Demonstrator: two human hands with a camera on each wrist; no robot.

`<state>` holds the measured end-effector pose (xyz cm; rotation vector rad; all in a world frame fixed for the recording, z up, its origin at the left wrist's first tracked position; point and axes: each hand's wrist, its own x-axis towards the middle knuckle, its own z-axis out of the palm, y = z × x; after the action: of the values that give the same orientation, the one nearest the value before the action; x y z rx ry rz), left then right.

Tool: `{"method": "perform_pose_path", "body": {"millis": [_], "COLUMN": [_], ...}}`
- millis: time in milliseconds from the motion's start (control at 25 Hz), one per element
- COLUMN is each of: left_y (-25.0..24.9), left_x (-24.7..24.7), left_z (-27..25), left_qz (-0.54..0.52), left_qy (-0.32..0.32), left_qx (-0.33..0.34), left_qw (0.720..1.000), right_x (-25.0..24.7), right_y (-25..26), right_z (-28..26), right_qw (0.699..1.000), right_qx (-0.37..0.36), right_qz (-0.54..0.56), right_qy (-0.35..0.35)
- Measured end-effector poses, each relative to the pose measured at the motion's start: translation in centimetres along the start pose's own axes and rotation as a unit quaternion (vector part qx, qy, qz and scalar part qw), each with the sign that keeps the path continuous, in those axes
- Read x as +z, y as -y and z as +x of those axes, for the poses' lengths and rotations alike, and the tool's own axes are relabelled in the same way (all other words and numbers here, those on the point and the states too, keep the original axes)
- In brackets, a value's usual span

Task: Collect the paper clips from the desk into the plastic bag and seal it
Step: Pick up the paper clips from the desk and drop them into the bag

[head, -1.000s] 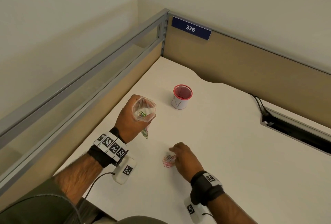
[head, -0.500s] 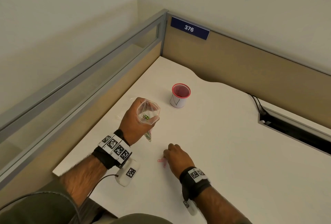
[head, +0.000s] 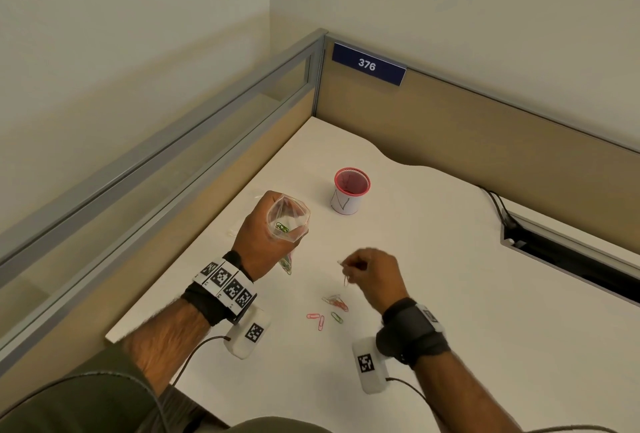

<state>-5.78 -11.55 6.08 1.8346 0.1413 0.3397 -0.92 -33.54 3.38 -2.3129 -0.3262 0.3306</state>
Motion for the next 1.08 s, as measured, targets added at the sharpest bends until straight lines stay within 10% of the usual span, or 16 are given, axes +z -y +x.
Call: {"method": "perform_pose_path", "body": {"millis": [280,600,800,1080], "left_y": [0.8,1.1,1.0,1.1], "left_x": [1.7,1.3,0.9,0.4], "left_z": [0.6,0.9,0.6,0.2], "left_qz": [0.044,0.064,-0.006,-0.035], "left_qy": [0.018,0.015,0.012,0.016], "left_qx": [-0.016,-0.009,0.012,0.011], "left_qw": [0.999,0.998,1.0,0.999], "right_x": [-3.5,-3.9,-5.5,3.9], "right_y": [11.8,14.0,7.6,-5.5], "right_z": [0.3,0.3,1.7,-0.3], "right_qw": [0.983,0.971,0.981,0.963], "right_qx": [-0.169,-0.211,-0.14,0.048], "right_qz": [0.049,-0.087,-0.06,-0.236], "right_qy": [-0.041,-0.076,-0.123,0.12]}}
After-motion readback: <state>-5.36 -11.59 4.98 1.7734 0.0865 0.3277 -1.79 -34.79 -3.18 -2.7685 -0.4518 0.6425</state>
